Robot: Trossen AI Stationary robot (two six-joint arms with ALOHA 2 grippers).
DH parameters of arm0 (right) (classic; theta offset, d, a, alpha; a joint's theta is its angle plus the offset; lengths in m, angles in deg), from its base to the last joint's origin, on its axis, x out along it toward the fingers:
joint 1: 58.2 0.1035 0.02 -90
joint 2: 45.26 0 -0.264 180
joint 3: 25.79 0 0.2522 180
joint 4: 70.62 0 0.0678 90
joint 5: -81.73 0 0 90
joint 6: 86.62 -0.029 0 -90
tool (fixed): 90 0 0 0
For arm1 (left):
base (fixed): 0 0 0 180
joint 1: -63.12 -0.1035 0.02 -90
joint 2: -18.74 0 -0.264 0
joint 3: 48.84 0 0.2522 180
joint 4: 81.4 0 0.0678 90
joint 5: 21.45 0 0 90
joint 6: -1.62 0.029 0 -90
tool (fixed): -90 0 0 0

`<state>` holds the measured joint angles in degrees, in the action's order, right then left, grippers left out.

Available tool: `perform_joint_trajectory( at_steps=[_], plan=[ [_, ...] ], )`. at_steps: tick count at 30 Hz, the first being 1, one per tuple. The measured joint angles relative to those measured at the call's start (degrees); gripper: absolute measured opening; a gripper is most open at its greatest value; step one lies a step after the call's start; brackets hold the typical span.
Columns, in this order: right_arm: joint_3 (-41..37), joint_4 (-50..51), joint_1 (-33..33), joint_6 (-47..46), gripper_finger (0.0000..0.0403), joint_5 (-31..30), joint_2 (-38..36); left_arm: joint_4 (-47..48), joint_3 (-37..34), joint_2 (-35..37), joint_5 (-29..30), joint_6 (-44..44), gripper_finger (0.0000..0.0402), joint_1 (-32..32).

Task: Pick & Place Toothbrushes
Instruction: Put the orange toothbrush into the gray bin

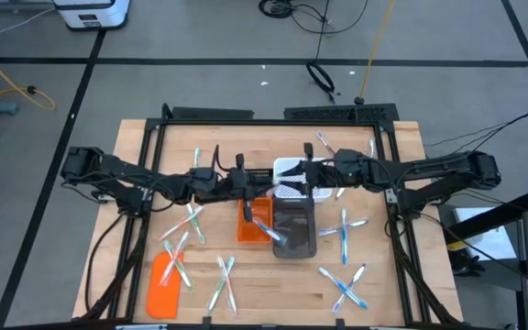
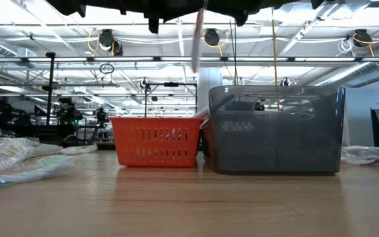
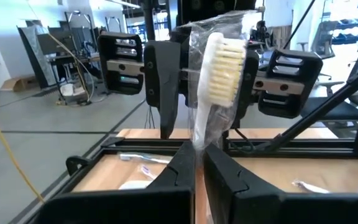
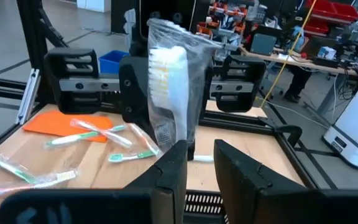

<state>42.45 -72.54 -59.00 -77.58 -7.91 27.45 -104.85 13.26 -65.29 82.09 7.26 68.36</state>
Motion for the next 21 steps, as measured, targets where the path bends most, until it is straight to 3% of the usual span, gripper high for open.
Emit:
perform_joint_trajectory(
  at_steps=[5, 9, 21],
  plan=[
    [0.0, -0.6, 0.0, 0.0, 0.0076, 2.6, 0.2, 0.7, 0.0, 0.0, 0.4, 0.6, 0.0004, 0.1],
    [0.0, 0.2, 0.0, 0.0, 0.0076, 2.8, -0.5, 2.2, 0.0, 0.0, 5.0, 0.7, 0.0008, -0.1],
    [0.0, 0.6, -0.4, -0.9, 0.0075, 2.8, 0.0, 2.4, 0.0, 0.0, 5.0, 0.7, 0.0006, -0.1]
  ],
)
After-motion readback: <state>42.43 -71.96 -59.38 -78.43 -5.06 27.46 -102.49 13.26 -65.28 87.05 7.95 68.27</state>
